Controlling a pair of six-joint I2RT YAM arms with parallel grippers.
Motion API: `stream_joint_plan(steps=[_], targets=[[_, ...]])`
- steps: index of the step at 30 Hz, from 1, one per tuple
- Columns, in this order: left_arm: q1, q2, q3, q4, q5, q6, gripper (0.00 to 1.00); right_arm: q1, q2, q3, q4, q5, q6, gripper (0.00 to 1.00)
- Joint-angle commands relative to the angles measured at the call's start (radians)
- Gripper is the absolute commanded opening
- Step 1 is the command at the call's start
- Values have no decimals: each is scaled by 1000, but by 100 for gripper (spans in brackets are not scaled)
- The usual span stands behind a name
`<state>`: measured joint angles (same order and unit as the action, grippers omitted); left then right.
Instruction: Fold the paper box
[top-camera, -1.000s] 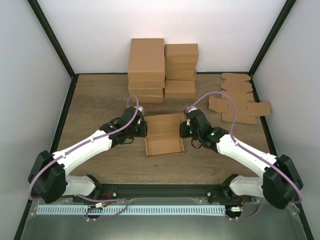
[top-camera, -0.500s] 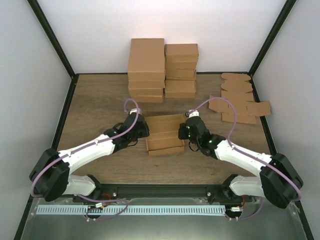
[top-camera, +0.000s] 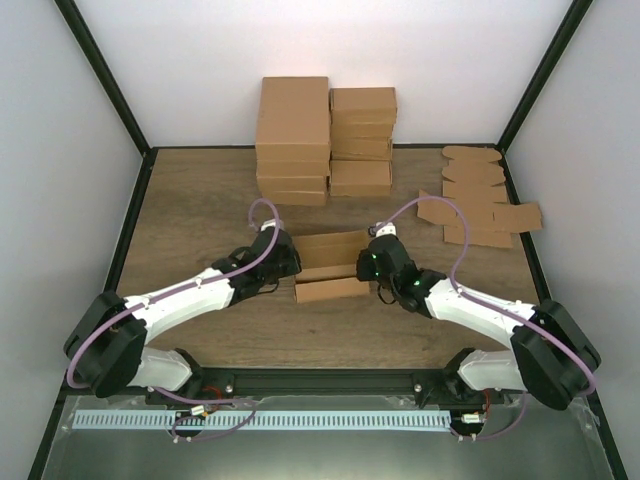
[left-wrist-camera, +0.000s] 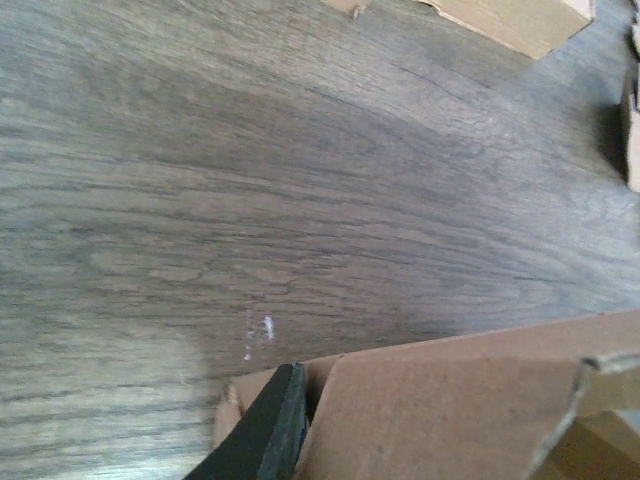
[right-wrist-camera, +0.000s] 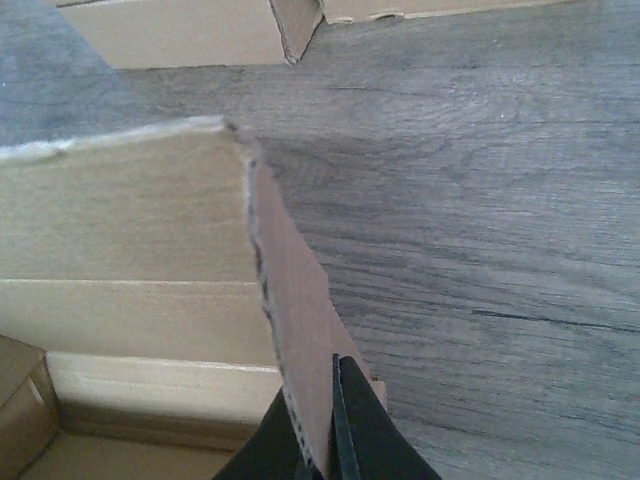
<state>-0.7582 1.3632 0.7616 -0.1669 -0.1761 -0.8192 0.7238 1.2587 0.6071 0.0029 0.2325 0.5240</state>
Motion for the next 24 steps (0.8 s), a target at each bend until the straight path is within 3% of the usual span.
stream_joint_plan(steps=[1, 7, 13, 16, 20, 24], targets=[[-11, -8, 3, 41, 55, -48, 19, 17, 6, -5, 26, 3, -34, 1], [-14, -67, 10, -51, 103, -6, 39, 15, 4, 2, 21, 27, -103, 1], [-5, -203, 35, -207, 99, 54, 73, 17, 14, 3, 25, 29, -141, 1], [14, -249, 80, -328, 47, 83, 83, 17, 20, 1, 36, 13, -162, 1], [90, -325, 107, -352, 100, 217, 89, 17, 21, -2, 50, -17, -199, 1], [128, -306, 212, -374, 191, 466, 89, 17, 22, 5, 45, -37, -236, 1]])
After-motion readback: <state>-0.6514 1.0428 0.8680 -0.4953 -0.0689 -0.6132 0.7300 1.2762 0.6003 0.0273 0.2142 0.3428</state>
